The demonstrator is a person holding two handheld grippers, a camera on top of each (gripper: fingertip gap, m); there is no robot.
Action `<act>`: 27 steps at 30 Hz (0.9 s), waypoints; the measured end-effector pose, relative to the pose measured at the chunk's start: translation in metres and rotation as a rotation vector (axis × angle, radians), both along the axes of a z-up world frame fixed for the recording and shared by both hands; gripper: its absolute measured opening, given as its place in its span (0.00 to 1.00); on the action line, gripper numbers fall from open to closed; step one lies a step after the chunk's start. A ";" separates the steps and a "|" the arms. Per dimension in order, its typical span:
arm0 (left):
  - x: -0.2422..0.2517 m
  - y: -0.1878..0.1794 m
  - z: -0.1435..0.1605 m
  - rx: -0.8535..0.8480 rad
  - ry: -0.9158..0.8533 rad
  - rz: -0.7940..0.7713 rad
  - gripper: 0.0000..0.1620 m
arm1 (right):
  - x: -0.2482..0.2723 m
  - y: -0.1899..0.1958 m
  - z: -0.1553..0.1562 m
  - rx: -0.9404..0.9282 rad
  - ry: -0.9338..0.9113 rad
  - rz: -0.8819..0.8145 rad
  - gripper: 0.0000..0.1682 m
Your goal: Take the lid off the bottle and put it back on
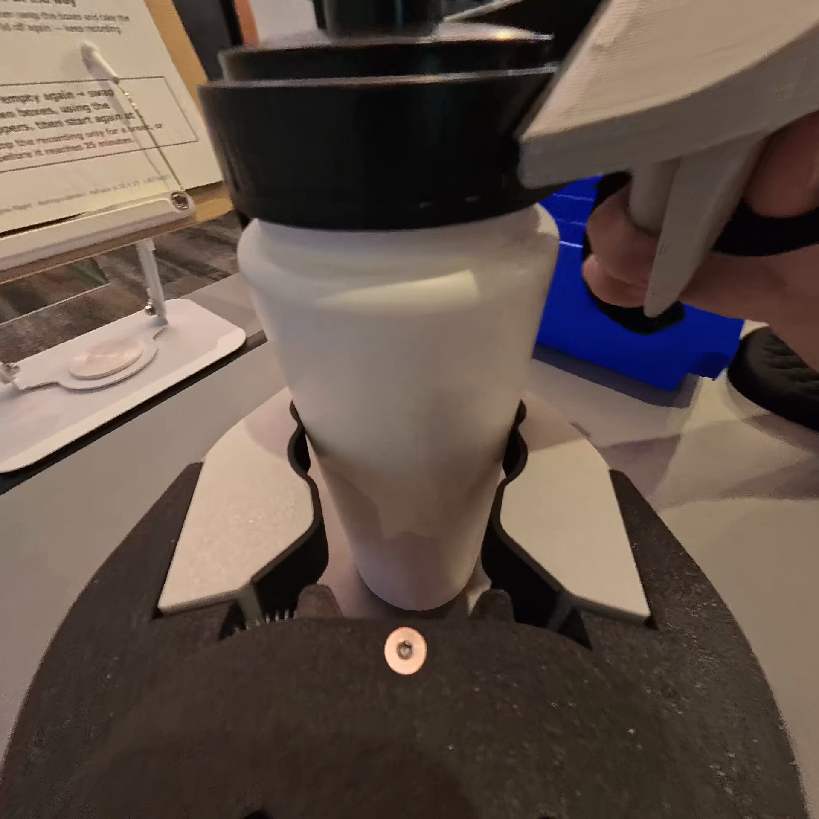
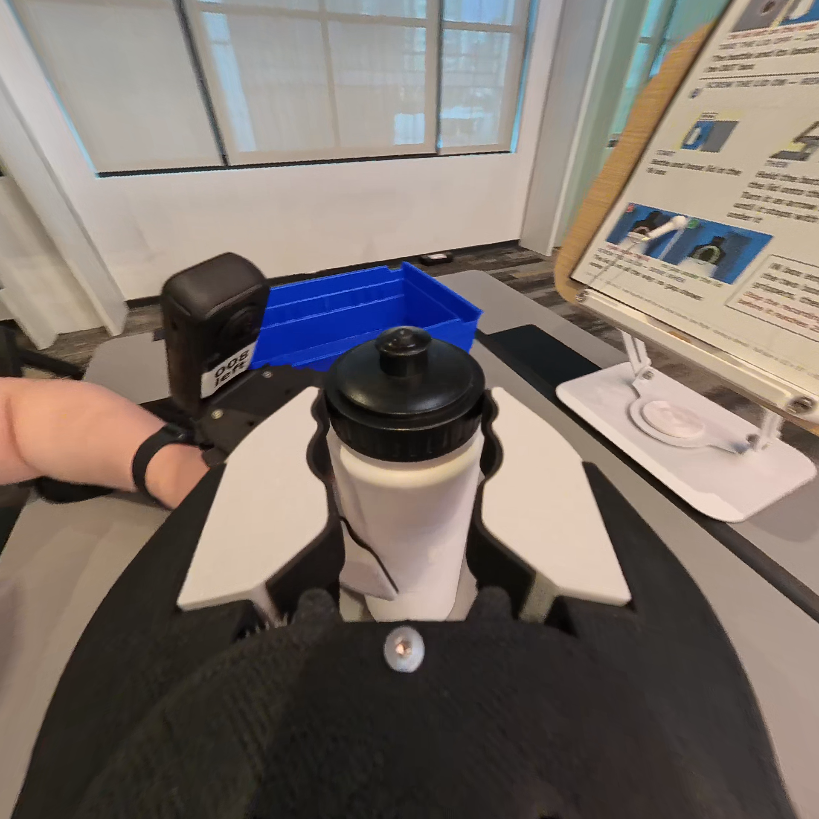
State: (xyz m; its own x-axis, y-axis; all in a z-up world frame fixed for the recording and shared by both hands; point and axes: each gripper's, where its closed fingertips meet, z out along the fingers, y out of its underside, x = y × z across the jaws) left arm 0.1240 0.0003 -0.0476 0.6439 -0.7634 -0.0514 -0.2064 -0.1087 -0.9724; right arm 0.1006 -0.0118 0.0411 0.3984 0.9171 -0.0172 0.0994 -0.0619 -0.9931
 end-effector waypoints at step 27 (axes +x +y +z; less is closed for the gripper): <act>0.007 -0.015 -0.002 -0.022 0.022 -0.185 0.54 | 0.003 -0.012 -0.001 0.020 -0.038 0.169 0.41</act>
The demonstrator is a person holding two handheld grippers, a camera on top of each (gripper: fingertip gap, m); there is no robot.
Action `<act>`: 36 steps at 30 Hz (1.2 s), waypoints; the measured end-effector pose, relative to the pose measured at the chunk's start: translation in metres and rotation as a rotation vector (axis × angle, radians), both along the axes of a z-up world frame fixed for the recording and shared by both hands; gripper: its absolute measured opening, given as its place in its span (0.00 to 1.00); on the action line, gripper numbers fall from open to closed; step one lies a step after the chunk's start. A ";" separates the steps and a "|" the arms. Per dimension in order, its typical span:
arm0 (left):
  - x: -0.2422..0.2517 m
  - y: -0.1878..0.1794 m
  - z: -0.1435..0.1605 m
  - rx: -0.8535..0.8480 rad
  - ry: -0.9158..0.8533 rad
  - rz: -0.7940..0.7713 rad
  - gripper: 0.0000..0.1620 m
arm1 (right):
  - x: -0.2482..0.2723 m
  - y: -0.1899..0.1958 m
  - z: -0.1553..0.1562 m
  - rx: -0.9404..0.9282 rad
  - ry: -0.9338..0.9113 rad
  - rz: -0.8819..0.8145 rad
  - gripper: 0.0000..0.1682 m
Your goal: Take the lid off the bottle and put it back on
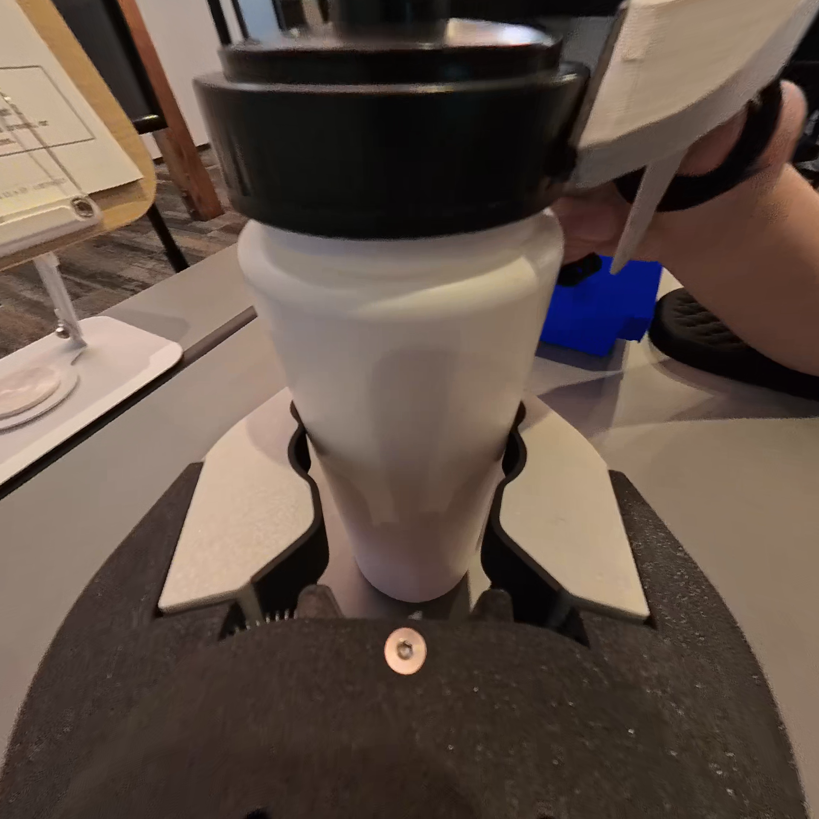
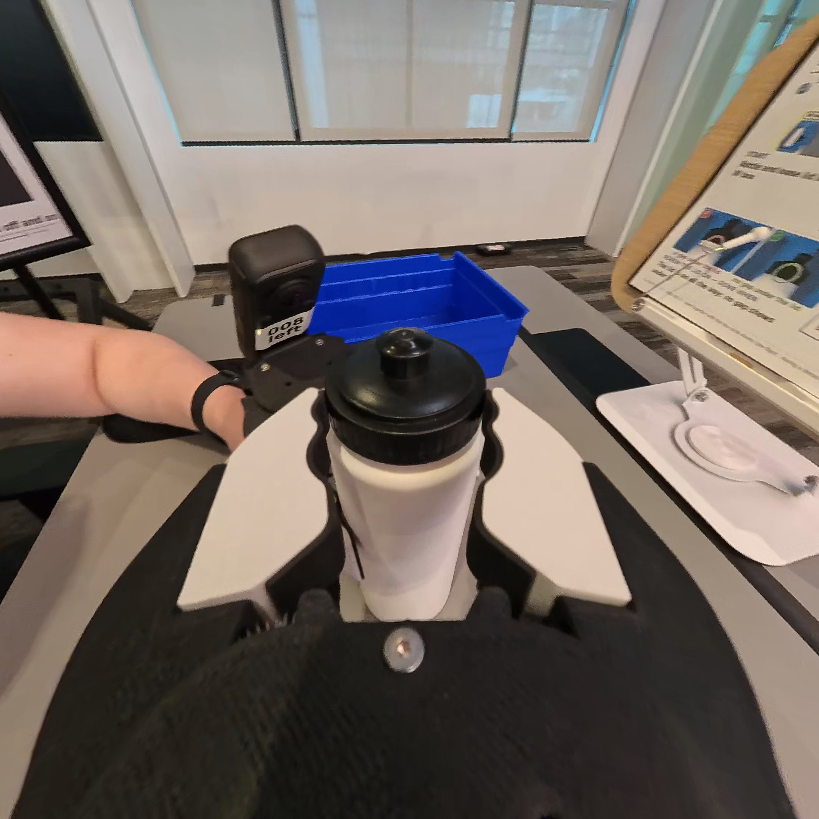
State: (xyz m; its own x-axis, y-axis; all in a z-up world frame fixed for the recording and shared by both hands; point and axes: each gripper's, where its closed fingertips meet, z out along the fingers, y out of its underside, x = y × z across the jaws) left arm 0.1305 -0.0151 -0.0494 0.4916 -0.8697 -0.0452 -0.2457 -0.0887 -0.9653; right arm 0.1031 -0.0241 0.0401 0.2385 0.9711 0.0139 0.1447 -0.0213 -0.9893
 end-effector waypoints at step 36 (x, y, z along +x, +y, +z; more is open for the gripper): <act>-0.011 0.012 -0.002 -0.026 0.032 0.177 0.54 | -0.006 0.010 0.002 0.039 0.106 -0.370 0.41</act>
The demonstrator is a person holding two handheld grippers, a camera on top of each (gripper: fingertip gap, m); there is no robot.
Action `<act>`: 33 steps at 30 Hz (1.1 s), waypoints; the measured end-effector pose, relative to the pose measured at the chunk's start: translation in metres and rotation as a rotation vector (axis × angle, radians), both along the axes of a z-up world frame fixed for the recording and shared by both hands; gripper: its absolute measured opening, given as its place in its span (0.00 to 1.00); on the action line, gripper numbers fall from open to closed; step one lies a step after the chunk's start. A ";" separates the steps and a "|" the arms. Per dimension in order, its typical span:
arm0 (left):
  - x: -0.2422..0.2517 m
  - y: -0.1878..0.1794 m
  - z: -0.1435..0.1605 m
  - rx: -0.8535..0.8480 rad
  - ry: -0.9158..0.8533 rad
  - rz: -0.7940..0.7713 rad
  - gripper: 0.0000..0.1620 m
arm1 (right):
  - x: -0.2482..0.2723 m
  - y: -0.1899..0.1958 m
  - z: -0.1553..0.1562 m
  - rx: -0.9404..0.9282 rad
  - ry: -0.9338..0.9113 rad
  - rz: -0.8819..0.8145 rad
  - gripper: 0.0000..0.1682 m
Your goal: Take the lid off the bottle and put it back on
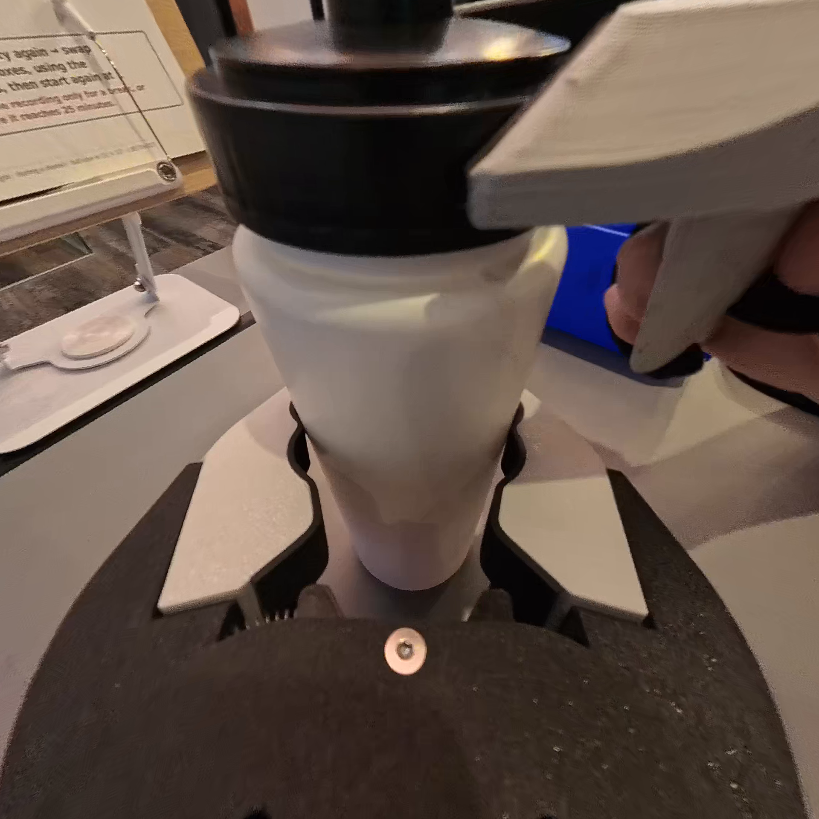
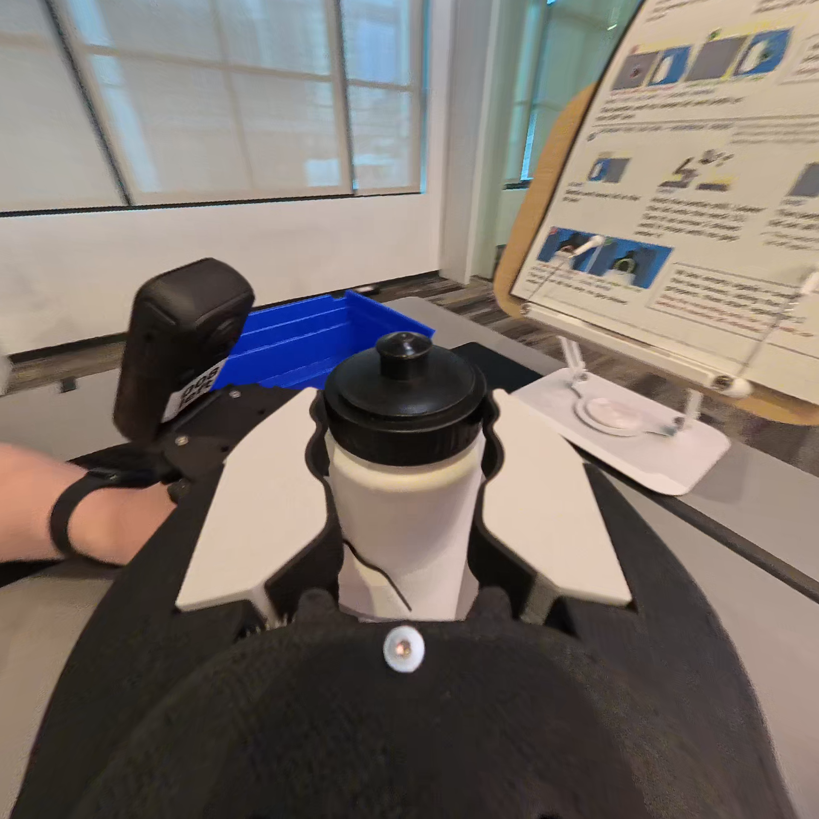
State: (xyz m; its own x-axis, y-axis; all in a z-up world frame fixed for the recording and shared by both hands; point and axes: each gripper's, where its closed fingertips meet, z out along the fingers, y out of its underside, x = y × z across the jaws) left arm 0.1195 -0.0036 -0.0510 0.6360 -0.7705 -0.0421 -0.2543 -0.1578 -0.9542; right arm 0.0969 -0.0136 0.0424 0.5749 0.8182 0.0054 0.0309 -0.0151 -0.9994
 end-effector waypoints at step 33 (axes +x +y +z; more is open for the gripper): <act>0.001 -0.006 0.000 -0.004 -0.012 -0.020 0.53 | -0.004 0.000 -0.008 0.013 -0.083 -0.028 0.44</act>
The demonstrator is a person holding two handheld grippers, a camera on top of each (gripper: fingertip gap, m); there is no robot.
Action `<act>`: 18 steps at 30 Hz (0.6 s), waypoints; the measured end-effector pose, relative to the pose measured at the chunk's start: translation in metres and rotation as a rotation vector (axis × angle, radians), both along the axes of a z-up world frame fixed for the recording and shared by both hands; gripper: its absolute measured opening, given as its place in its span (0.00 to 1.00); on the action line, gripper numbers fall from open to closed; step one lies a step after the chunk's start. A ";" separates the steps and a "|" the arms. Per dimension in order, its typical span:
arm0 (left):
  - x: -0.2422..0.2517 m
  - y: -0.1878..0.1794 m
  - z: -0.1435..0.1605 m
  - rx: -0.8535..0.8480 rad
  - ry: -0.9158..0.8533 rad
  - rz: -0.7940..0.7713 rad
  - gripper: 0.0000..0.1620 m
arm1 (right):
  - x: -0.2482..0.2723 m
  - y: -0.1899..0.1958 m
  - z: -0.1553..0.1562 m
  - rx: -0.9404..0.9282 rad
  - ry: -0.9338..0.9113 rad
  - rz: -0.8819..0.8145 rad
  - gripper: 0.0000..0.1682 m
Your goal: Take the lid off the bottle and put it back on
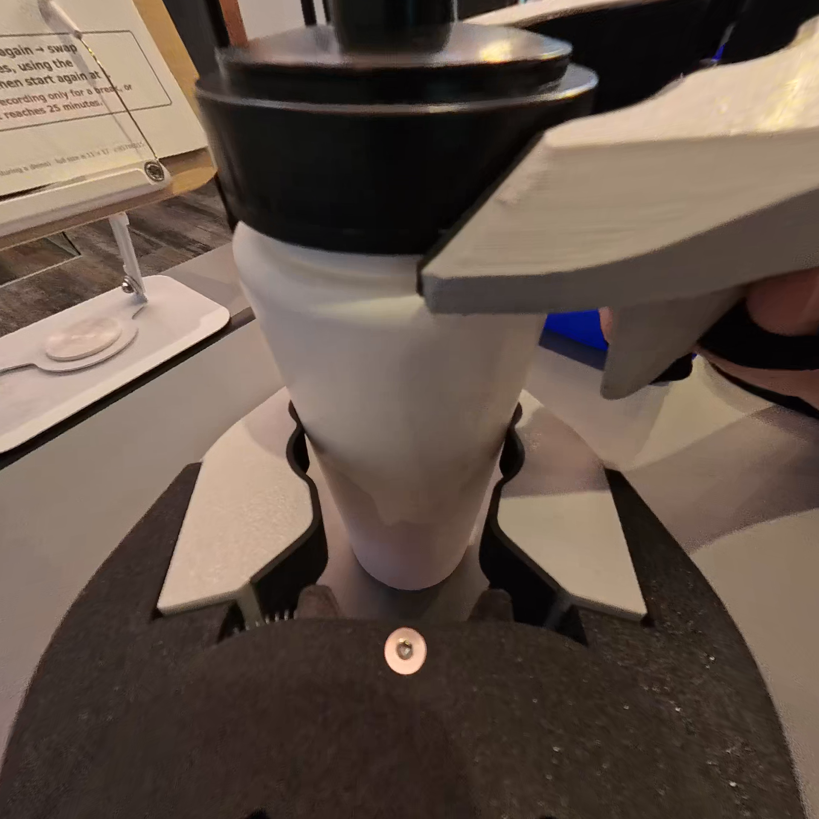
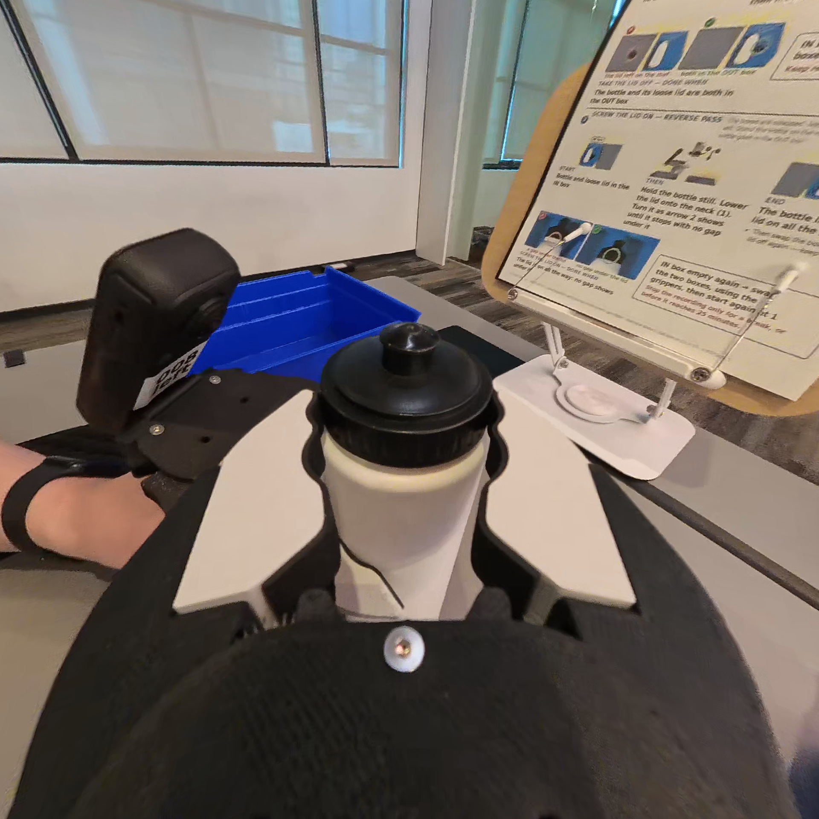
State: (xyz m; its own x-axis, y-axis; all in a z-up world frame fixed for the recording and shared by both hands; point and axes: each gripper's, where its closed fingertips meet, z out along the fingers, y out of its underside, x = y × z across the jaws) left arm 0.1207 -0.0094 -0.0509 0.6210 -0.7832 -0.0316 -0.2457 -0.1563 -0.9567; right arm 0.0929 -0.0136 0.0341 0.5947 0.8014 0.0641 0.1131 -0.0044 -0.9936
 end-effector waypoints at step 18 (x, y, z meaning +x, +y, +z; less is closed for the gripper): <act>0.022 -0.026 0.001 0.010 -0.042 -0.289 0.53 | 0.012 -0.027 0.002 -0.034 -0.048 0.567 0.43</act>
